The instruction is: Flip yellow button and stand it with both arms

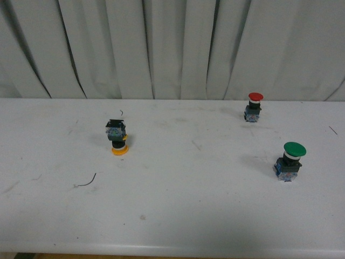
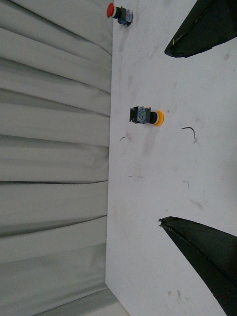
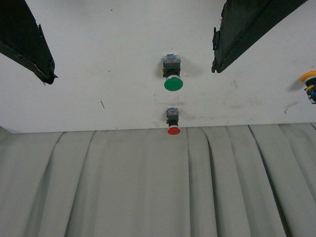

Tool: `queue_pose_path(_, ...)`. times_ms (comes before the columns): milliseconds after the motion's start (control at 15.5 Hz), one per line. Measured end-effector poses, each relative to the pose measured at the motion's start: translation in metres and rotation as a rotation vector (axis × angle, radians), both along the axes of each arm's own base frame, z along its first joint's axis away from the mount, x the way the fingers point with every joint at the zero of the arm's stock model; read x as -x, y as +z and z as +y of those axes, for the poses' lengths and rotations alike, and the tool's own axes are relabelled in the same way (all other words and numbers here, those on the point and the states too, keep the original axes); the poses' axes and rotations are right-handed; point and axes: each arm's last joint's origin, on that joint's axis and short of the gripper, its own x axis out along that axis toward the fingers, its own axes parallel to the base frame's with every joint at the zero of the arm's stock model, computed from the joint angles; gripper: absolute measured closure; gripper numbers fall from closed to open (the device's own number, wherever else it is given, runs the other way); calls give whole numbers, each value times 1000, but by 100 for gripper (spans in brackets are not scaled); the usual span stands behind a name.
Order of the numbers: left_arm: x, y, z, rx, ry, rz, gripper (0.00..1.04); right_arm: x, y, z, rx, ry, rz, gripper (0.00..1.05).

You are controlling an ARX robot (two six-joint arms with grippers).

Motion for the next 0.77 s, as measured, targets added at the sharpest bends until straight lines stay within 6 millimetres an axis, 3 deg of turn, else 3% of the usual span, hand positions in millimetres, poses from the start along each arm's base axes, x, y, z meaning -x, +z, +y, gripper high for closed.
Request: queue_pose_path(774,0,0,0,0,0,0,7,0,0,0,0,0,0,6)
